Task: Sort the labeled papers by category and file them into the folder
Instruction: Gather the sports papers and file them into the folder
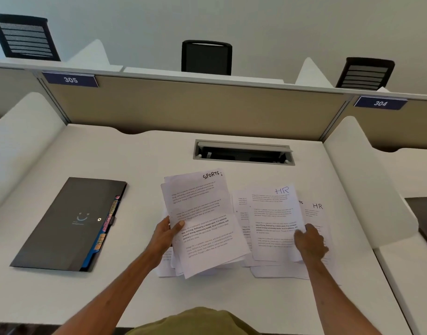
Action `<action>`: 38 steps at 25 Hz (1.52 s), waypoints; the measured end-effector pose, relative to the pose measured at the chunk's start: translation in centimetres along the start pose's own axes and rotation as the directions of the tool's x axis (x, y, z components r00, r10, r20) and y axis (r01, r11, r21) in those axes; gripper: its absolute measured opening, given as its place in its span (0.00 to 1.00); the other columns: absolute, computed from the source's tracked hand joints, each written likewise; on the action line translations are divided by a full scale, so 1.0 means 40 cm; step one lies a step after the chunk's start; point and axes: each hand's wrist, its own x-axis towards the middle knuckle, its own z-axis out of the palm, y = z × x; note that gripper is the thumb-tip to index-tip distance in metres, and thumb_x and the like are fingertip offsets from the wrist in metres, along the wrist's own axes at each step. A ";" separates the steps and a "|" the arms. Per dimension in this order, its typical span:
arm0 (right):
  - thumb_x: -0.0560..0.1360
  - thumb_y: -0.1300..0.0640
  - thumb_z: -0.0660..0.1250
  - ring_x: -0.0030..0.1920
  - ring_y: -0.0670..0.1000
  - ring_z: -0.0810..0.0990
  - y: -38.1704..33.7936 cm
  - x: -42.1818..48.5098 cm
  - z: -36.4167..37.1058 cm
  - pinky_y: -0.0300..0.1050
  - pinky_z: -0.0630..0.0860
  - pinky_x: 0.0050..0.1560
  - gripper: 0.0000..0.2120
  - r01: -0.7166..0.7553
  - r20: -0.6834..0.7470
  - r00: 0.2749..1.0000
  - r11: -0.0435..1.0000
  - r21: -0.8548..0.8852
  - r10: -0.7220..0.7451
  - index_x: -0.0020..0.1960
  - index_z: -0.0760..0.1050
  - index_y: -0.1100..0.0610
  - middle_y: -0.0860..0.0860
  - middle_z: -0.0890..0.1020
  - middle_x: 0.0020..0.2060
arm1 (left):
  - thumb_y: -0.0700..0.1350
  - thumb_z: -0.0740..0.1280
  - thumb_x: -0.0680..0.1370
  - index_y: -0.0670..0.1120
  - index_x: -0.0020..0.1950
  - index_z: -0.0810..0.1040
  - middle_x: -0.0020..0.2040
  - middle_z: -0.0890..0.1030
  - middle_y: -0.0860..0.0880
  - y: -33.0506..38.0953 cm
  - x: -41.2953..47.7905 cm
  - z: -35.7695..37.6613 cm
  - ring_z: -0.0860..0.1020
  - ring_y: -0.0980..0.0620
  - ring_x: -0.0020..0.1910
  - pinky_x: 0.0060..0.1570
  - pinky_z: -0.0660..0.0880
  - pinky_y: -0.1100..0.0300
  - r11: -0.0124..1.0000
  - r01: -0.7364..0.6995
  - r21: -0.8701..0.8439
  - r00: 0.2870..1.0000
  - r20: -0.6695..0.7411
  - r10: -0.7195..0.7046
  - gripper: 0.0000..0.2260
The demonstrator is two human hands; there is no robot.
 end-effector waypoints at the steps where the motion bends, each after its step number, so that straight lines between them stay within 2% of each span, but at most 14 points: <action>1: 0.80 0.57 0.64 0.61 0.65 0.77 0.001 -0.001 -0.005 0.60 0.66 0.66 0.10 0.002 -0.036 0.999 0.999 0.032 -0.001 0.61 0.77 0.57 0.60 0.82 0.57 | 0.48 0.70 0.84 0.51 0.72 0.77 0.60 0.88 0.51 -0.004 0.001 -0.005 0.88 0.46 0.55 0.47 0.86 0.49 1.000 0.000 -0.006 1.000 0.001 0.000 0.16; 4: 0.78 0.60 0.63 0.53 0.64 0.79 0.002 0.008 -0.023 0.58 0.66 0.61 0.06 -0.058 -0.079 0.994 0.963 0.262 0.081 0.50 0.79 0.56 0.56 0.82 0.48 | 0.47 0.70 0.84 0.51 0.71 0.78 0.61 0.88 0.50 -0.027 0.009 -0.013 0.88 0.46 0.55 0.49 0.86 0.48 1.000 0.015 -0.023 1.000 -0.006 -0.015 0.16; 6: 0.74 0.59 0.64 0.45 0.60 0.78 0.006 0.017 -0.028 0.54 0.67 0.53 0.05 -0.128 -0.026 0.986 0.845 0.519 0.165 0.40 0.76 0.56 0.54 0.82 0.40 | 0.47 0.70 0.84 0.50 0.71 0.78 0.61 0.87 0.49 -0.037 0.013 -0.015 0.88 0.46 0.55 0.50 0.86 0.46 0.999 0.031 -0.034 0.999 -0.013 -0.031 0.15; 8: 0.73 0.60 0.67 0.39 0.56 0.73 0.005 0.012 -0.027 0.47 0.66 0.44 0.09 -0.164 0.032 0.980 0.697 0.698 0.199 0.34 0.73 0.56 0.51 0.76 0.33 | 0.47 0.70 0.84 0.50 0.71 0.78 0.62 0.87 0.48 -0.039 0.017 -0.016 0.88 0.45 0.55 0.50 0.86 0.46 0.999 0.033 -0.043 0.999 -0.008 -0.033 0.15; 11: 0.75 0.64 0.70 0.39 0.53 0.73 -0.025 -0.011 -0.015 0.44 0.68 0.43 0.12 -0.116 0.059 0.992 0.642 0.758 0.109 0.34 0.75 0.56 0.50 0.77 0.33 | 0.47 0.70 0.84 0.51 0.69 0.79 0.60 0.88 0.50 -0.012 0.013 -0.023 0.88 0.47 0.54 0.44 0.86 0.53 0.996 0.009 -0.087 1.000 -0.017 -0.011 0.13; 14: 0.75 0.65 0.71 0.43 0.53 0.77 -0.073 -0.039 0.012 0.44 0.71 0.49 0.08 -0.081 0.117 0.993 0.640 0.764 -0.014 0.38 0.80 0.58 0.50 0.81 0.38 | 0.47 0.71 0.83 0.51 0.70 0.79 0.61 0.87 0.51 -0.003 0.016 -0.046 0.87 0.46 0.57 0.50 0.85 0.49 0.994 -0.009 -0.105 1.000 -0.030 0.006 0.15; 16: 0.75 0.66 0.72 0.44 0.53 0.78 -0.107 -0.057 0.038 0.45 0.72 0.51 0.03 -0.056 0.148 0.985 0.663 0.746 -0.083 0.42 0.81 0.64 0.50 0.82 0.39 | 0.48 0.71 0.83 0.50 0.71 0.78 0.62 0.87 0.51 -0.014 0.013 -0.065 0.86 0.44 0.59 0.56 0.84 0.42 0.996 -0.009 -0.091 0.999 -0.033 0.006 0.17; 18: 0.75 0.66 0.72 0.42 0.53 0.78 -0.144 -0.081 0.068 0.45 0.72 0.49 0.03 -0.030 0.194 0.968 0.693 0.720 -0.160 0.43 0.81 0.65 0.52 0.83 0.40 | 0.49 0.72 0.82 0.51 0.72 0.78 0.63 0.87 0.51 -0.027 0.006 -0.085 0.86 0.43 0.60 0.59 0.83 0.38 0.997 0.004 -0.078 0.999 -0.043 -0.008 0.18; 26: 0.72 0.58 0.79 0.43 0.56 0.88 -0.224 -0.152 0.155 0.47 0.80 0.42 0.05 0.073 0.414 0.855 0.863 0.499 -0.312 0.41 0.84 0.57 0.51 0.89 0.39 | 0.50 0.72 0.81 0.52 0.71 0.79 0.62 0.87 0.51 -0.042 -0.003 -0.120 0.87 0.44 0.58 0.57 0.84 0.38 0.998 0.014 -0.065 0.998 -0.056 -0.018 0.18; 30: 0.73 0.47 0.78 0.39 0.49 0.86 -0.238 -0.183 0.160 0.46 0.80 0.44 0.12 0.251 0.477 0.782 0.903 0.349 -0.401 0.40 0.83 0.54 0.48 0.87 0.35 | 0.51 0.72 0.81 0.52 0.70 0.79 0.61 0.88 0.51 -0.044 -0.001 -0.103 0.87 0.43 0.57 0.56 0.84 0.39 0.999 0.017 -0.036 0.999 -0.031 -0.019 0.17; 32: 0.75 0.43 0.75 0.39 0.46 0.84 -0.220 -0.186 0.140 0.45 0.79 0.43 0.11 0.289 0.344 0.858 0.913 0.288 -0.380 0.43 0.82 0.50 0.44 0.86 0.37 | 0.51 0.72 0.82 0.52 0.71 0.79 0.61 0.88 0.52 -0.041 0.002 -0.092 0.87 0.45 0.57 0.55 0.84 0.41 1.000 0.019 -0.025 1.000 -0.020 -0.019 0.17; 34: 0.76 0.47 0.74 0.47 0.50 0.83 -0.180 -0.166 0.116 0.50 0.80 0.50 0.06 0.297 0.109 0.940 0.934 0.198 -0.323 0.49 0.81 0.48 0.45 0.86 0.45 | 0.51 0.72 0.82 0.52 0.71 0.79 0.61 0.87 0.52 -0.034 0.002 -0.086 0.87 0.46 0.57 0.55 0.85 0.43 1.000 0.017 -0.019 1.000 -0.010 -0.017 0.18; 36: 0.76 0.49 0.74 0.59 0.57 0.78 -0.128 -0.130 0.097 0.56 0.75 0.58 0.14 0.254 -0.048 0.967 0.966 0.039 -0.252 0.60 0.79 0.52 0.53 0.82 0.56 | 0.51 0.73 0.82 0.51 0.71 0.78 0.61 0.87 0.51 -0.029 0.003 -0.085 0.87 0.46 0.57 0.54 0.85 0.44 1.000 0.020 -0.019 1.000 -0.002 -0.020 0.18; 38: 0.75 0.46 0.75 0.66 0.62 0.72 -0.081 -0.094 0.080 0.61 0.71 0.62 0.27 0.128 -0.046 0.990 0.988 -0.089 -0.133 0.68 0.73 0.57 0.60 0.76 0.63 | 0.50 0.72 0.82 0.51 0.71 0.79 0.61 0.88 0.51 -0.030 0.001 -0.081 0.87 0.46 0.57 0.52 0.85 0.45 0.999 0.026 -0.018 1.000 -0.007 -0.026 0.18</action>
